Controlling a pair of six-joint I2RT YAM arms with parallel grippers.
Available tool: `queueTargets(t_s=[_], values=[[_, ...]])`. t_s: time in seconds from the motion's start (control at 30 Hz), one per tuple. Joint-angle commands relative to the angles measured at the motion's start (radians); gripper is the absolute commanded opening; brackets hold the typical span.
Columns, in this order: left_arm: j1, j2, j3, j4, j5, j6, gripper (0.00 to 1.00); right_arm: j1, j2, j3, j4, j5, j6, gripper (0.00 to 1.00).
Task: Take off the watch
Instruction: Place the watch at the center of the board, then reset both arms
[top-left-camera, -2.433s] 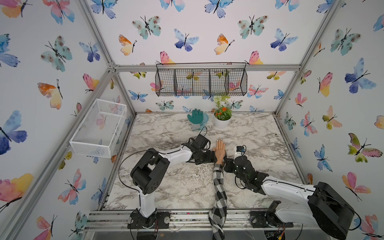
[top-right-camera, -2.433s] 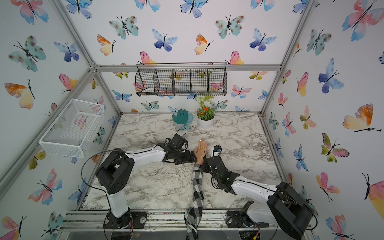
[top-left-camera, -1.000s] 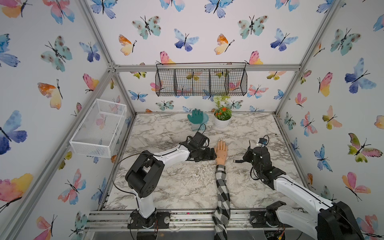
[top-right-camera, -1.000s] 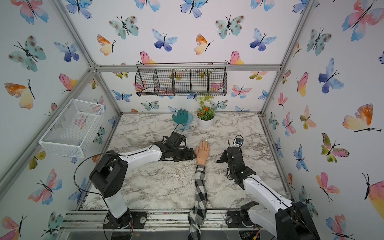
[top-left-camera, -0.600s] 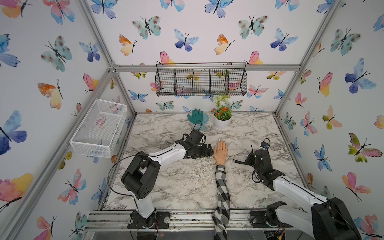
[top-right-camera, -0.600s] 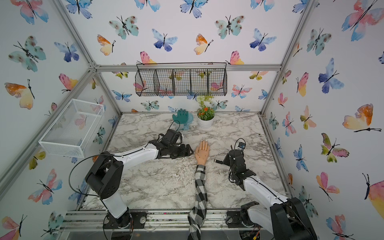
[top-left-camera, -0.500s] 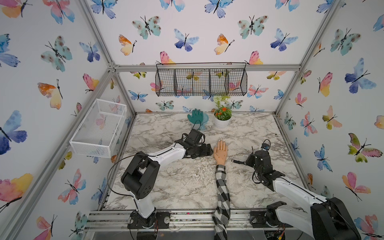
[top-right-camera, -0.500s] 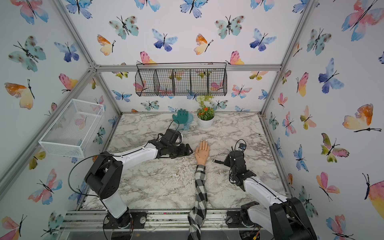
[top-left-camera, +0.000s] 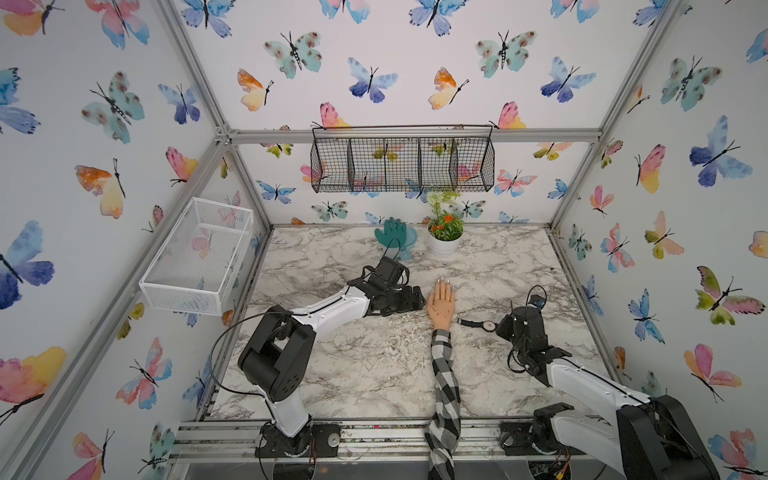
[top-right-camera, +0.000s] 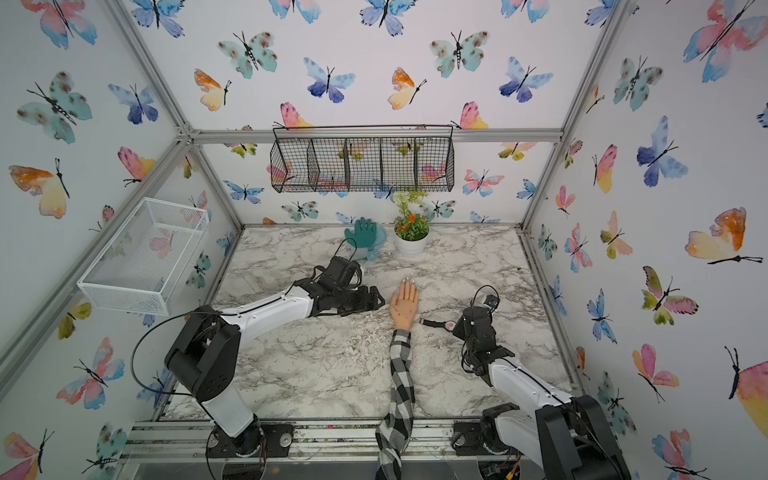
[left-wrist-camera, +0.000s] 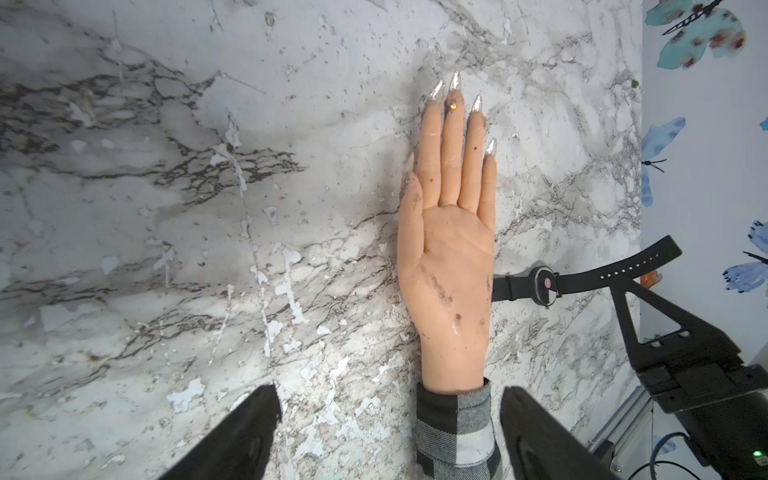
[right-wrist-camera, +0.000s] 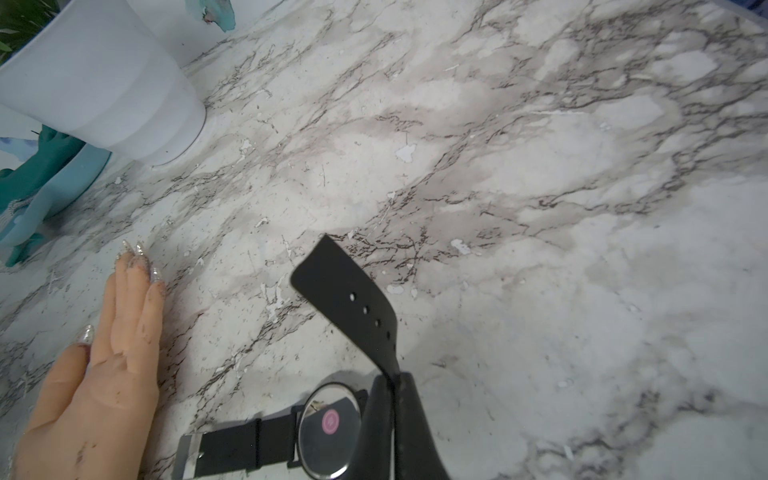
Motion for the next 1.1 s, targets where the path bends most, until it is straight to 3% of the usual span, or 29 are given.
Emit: queueTargets(t_s=[0.0, 0.33, 0.47, 0.8, 0.9, 0.93, 1.07], values=[[0.002, -0.033, 0.002, -0.020, -0.013, 0.012, 0.86, -0.015, 0.001, 0.005, -0.029, 0.027, 0.016, 0.08], [0.021, -0.051, 0.008, -0.019, -0.009, 0.012, 0.86, -0.024, -0.042, 0.026, -0.070, 0.049, 0.044, 0.63], [0.056, -0.074, 0.012, -0.025, -0.010, 0.019, 0.86, -0.027, -0.072, 0.058, -0.110, 0.071, 0.067, 0.98], [0.313, -0.236, 0.031, -0.058, -0.089, 0.171, 0.91, -0.027, -0.014, 0.364, -0.174, 0.023, -0.022, 0.99], [0.378, -0.301, 0.016, -0.050, -0.235, 0.237, 0.94, -0.029, 0.058, 0.477, -0.174, 0.072, -0.090, 0.98], [0.390, -0.328, 0.002, -0.036, -0.289, 0.273, 1.00, -0.029, 0.076, 0.496, -0.153, 0.114, -0.110, 0.99], [0.397, -0.451, -0.130, 0.131, -0.581, 0.422, 0.98, -0.030, 0.104, 0.452, 0.082, 0.212, -0.288, 0.99]])
